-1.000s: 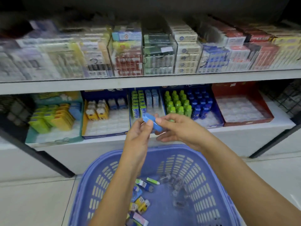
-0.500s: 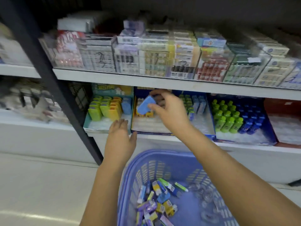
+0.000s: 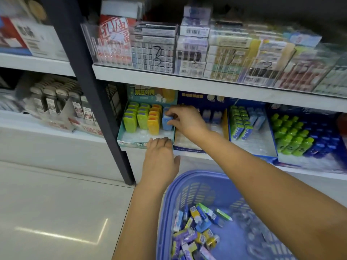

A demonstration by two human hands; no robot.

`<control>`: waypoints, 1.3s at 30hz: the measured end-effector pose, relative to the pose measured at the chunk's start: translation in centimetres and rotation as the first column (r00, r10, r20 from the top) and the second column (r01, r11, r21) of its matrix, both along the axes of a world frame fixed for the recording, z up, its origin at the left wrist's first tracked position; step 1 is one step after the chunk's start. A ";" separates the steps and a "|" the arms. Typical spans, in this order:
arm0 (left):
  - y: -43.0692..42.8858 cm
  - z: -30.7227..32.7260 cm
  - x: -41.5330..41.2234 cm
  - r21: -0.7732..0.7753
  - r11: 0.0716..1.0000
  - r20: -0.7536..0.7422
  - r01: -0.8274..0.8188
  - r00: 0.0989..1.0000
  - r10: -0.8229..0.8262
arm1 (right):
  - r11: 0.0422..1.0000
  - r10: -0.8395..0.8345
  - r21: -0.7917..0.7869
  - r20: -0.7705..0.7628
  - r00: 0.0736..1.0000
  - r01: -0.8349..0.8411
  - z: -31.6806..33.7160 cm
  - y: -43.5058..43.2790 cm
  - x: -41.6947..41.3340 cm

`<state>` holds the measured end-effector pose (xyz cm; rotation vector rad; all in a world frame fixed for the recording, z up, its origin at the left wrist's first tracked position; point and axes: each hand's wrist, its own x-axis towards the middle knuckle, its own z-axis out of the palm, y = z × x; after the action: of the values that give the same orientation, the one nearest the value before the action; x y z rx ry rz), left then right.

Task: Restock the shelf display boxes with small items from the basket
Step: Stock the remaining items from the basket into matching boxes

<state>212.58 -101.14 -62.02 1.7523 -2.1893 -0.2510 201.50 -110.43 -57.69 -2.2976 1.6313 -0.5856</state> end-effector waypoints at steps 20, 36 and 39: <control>3.1 3.8 -2.4 0.102 0.993 -0.237 0.058 0.971 -0.033 | 0.992 -0.004 -0.122 -0.041 0.999 -0.001 -1.9 8.6 -5.1; 8.9 -16.3 -8.8 0.761 0.646 0.271 -0.056 0.932 -0.240 | 0.752 -0.180 0.648 0.025 0.983 0.121 -25.2 17.2 -12.0; 9.4 -18.0 -8.4 0.698 0.706 0.361 -0.118 0.909 -0.206 | 0.794 -0.218 0.591 0.062 0.974 0.140 -26.9 17.4 -11.2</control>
<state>204.20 -91.78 -79.99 2.3193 -2.6650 -0.9321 190.34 -93.05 -84.63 -1.6363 1.6811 -0.2068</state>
